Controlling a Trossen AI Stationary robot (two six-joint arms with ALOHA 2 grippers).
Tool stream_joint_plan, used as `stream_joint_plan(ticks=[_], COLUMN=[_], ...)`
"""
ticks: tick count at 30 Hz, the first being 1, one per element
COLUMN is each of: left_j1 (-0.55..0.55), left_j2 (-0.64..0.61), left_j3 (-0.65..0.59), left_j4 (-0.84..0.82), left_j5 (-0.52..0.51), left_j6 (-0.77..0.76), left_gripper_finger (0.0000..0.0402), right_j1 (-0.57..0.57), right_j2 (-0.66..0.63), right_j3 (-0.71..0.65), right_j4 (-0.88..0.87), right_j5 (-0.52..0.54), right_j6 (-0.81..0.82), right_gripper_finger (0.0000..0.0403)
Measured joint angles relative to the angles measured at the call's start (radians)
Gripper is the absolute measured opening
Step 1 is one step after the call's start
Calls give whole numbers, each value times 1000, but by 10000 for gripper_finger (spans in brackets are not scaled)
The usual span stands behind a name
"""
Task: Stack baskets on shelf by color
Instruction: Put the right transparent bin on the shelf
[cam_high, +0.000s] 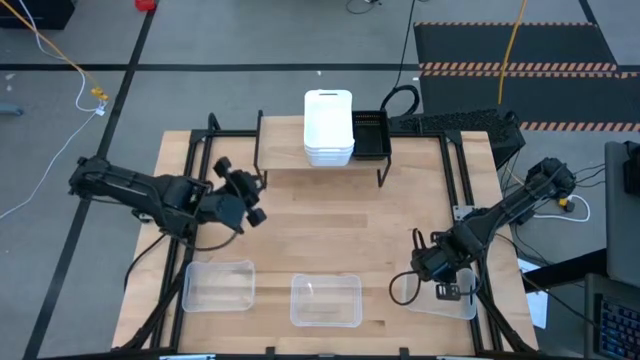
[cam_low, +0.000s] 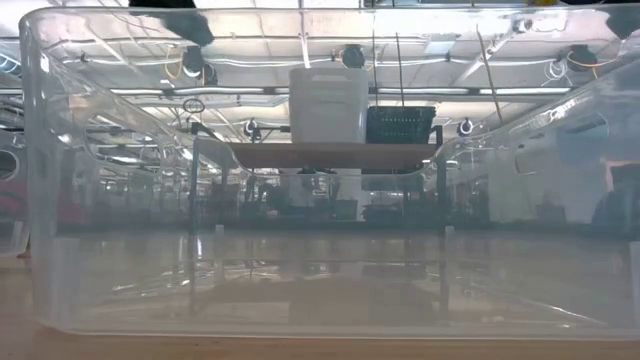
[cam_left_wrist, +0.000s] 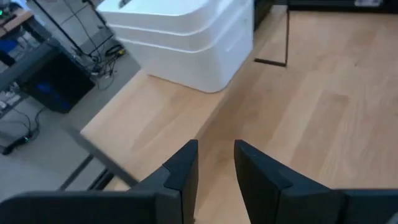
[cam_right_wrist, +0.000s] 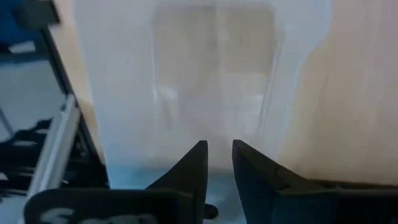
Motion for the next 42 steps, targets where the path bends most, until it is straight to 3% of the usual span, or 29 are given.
stream_joint_plan(ticks=[9,15,20,30,32,38,42], left_j1=[1,26,40,40,41,42,46], left_j2=[-25,-25,-25,-25,-25,-25,-25], left_j3=[0,0,0,0,0,-1,-1], left_j4=[-53,-48,-48,-54,-53,-53,-52], left_j5=[-70,-71,-70,-71,-71,-71,-71], left_j6=[-16,-2,-11,-36,-36,-36,-36], left_gripper_finger=[106,106,106,106,106,106,106], right_j1=[13,109,200,411,451,514,523], right_j2=[0,0,0,49,74,139,159], right_j3=[0,-1,-1,-1,-1,0,0], right_j4=[-143,-152,-150,-149,-153,-177,-195], right_j5=[-1,-121,-135,-150,-130,57,60], right_j6=[7,128,224,36,-13,-51,-27], right_gripper_finger=[70,70,70,70,70,70,75])
